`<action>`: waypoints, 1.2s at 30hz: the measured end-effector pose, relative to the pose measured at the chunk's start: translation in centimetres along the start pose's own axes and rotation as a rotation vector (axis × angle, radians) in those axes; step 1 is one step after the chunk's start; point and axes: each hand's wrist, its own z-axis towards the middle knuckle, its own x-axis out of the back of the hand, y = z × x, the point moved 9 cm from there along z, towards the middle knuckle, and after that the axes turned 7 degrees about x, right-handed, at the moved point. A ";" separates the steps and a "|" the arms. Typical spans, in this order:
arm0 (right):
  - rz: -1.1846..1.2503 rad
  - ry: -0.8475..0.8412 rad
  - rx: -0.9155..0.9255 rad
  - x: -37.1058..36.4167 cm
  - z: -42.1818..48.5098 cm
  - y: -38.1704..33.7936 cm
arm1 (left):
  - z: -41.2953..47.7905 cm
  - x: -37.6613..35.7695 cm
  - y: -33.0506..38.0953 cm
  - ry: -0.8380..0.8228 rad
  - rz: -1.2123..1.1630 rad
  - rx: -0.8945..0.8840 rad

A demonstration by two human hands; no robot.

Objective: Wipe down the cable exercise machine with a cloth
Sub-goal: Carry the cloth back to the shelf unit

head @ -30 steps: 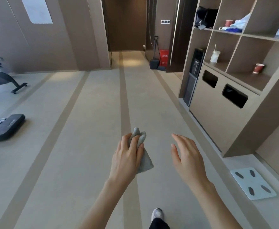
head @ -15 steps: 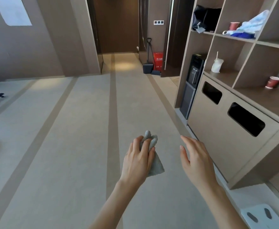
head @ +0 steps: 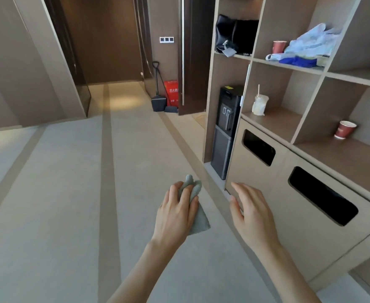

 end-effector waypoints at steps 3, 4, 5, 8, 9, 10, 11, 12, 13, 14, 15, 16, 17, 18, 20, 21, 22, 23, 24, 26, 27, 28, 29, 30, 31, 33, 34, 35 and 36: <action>-0.030 0.011 -0.029 -2.7 4.1 4.5 | 6.7 -3.5 -0.3 -0.012 -0.031 -0.059; -0.039 0.015 -0.037 -3.4 5.2 6.0 | 8.7 -4.7 -0.3 -0.018 -0.038 -0.068; -0.048 0.019 -0.044 -4.2 6.2 7.5 | 10.6 -6.0 -0.4 -0.028 -0.044 -0.074; -0.074 0.015 -0.058 -6.6 9.1 12.2 | 15.9 -10.0 -0.6 -0.053 -0.049 -0.086; -0.083 0.012 -0.063 -7.5 10.1 13.9 | 17.7 -11.5 -0.8 -0.060 -0.056 -0.081; -0.088 0.011 -0.068 -8.3 11.0 15.8 | 19.4 -12.9 -0.9 -0.067 -0.064 -0.077; -0.093 0.013 -0.072 -9.2 12.1 17.7 | 21.2 -14.5 -1.0 -0.073 -0.069 -0.083; -0.099 0.014 -0.077 -10.0 13.2 19.7 | 23.0 -16.0 -0.9 -0.073 -0.068 -0.095; -0.106 0.016 -0.080 -10.8 14.3 21.7 | 24.8 -17.5 -0.8 -0.070 -0.071 -0.107; -0.110 0.019 -0.079 -11.5 15.4 23.7 | 26.7 -19.0 -0.6 -0.062 -0.082 -0.112; -0.112 0.022 -0.077 -12.1 16.5 25.6 | 28.6 -20.5 -0.4 -0.056 -0.099 -0.111; -0.113 0.023 -0.080 -12.5 17.7 27.6 | 30.5 -21.9 0.0 -0.054 -0.114 -0.110; -0.116 0.024 -0.090 -12.9 18.9 29.6 | 32.4 -23.4 0.6 -0.057 -0.122 -0.111; -0.119 0.028 -0.104 -13.1 20.1 31.5 | 34.3 -24.9 1.2 -0.062 -0.123 -0.115; -0.125 0.035 -0.131 -13.6 22.1 35.2 | 37.9 -27.6 2.4 -0.064 -0.128 -0.118; -0.131 0.032 -0.137 -13.8 23.0 36.8 | 39.5 -28.8 2.9 -0.060 -0.131 -0.118; -0.139 0.026 -0.143 -14.2 23.8 38.5 | 41.0 -30.0 3.3 -0.060 -0.131 -0.119; -0.147 0.018 -0.151 -14.5 24.6 40.0 | 42.4 -31.2 3.7 -0.068 -0.132 -0.121; -0.156 0.010 -0.162 -14.8 25.2 41.5 | 43.5 -32.4 4.0 -0.080 -0.134 -0.125; -0.172 0.005 -0.179 -15.4 26.0 44.2 | 45.6 -34.9 4.6 -0.107 -0.140 -0.143; -0.180 0.008 -0.185 -15.6 26.4 45.4 | 46.7 -36.1 4.8 -0.119 -0.144 -0.150; -0.187 0.011 -0.196 -15.9 26.7 46.6 | 47.8 -37.5 4.9 -0.140 -0.149 -0.156; -0.194 0.011 -0.210 -16.1 27.0 47.9 | 48.8 -38.9 5.1 -0.164 -0.151 -0.165; -0.203 0.012 -0.227 -16.4 27.3 49.1 | 49.8 -40.4 5.3 -0.195 -0.150 -0.176; -0.214 0.015 -0.243 -16.7 27.5 50.2 | 50.7 -41.8 5.4 -0.215 -0.149 -0.193; -0.238 0.024 -0.278 -17.5 28.0 52.4 | 52.6 -44.1 5.7 -0.226 -0.165 -0.230; -0.255 0.027 -0.296 -17.9 28.3 53.6 | 53.7 -45.2 5.9 -0.228 -0.179 -0.241; -0.279 0.027 -0.313 -18.3 28.5 54.7 | 54.7 -46.1 6.2 -0.227 -0.190 -0.252; -0.305 0.026 -0.329 -18.9 28.8 55.8 | 55.8 -47.2 6.3 -0.232 -0.202 -0.262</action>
